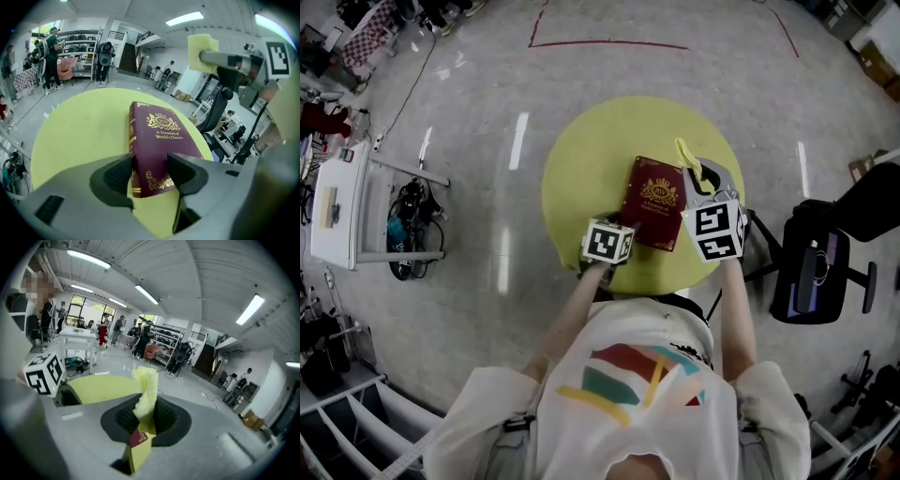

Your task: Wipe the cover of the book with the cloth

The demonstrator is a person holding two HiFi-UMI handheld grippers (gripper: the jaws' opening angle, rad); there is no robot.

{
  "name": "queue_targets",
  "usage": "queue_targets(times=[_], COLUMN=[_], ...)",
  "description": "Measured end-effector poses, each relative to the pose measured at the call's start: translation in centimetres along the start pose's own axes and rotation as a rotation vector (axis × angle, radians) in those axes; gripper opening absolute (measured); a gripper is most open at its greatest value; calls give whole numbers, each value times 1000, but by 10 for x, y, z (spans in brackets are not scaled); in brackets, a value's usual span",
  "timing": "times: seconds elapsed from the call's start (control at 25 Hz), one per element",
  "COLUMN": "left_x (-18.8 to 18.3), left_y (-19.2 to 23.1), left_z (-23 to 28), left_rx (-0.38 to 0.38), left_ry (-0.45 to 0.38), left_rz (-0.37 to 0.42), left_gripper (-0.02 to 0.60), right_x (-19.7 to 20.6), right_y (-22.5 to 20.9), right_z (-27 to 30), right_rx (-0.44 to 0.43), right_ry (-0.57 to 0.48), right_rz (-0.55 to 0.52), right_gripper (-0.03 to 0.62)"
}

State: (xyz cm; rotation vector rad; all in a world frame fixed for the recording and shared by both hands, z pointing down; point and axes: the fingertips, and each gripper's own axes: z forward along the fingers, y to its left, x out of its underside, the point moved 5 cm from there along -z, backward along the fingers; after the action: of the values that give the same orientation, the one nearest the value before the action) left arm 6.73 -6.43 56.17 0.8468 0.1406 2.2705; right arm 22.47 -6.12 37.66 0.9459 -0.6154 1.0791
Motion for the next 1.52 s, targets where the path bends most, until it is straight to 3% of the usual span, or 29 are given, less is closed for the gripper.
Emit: queue_targets(times=[0.16, 0.36, 0.44, 0.64, 0.88, 1.2, 1.52], left_x=[3, -2, -5, -5, -2, -2, 0], left_y=[0, -3, -3, -3, -1, 1, 5], left_z=[-2, 1, 0, -6, -7, -9, -10], left_rx=[2, -5, -7, -6, -3, 12, 27], left_ry=[-3, -26, -30, -47, -55, -50, -49], left_rz=[-6, -6, -5, -13, -35, -47, -52], left_gripper=[225, 225, 225, 225, 225, 225, 227], right_x=[34, 73, 84, 99, 116, 116, 117], right_y=[5, 17, 22, 31, 41, 31, 26], right_z=[39, 80, 94, 112, 116, 122, 132], right_rx=[-6, -61, -88, -152, -196, -140, -141], right_ry=[168, 329, 383, 487, 511, 527, 611], right_rz=[-211, -555, -626, -616, -553, -587, -511], right_gripper=[31, 31, 29, 29, 31, 29, 29])
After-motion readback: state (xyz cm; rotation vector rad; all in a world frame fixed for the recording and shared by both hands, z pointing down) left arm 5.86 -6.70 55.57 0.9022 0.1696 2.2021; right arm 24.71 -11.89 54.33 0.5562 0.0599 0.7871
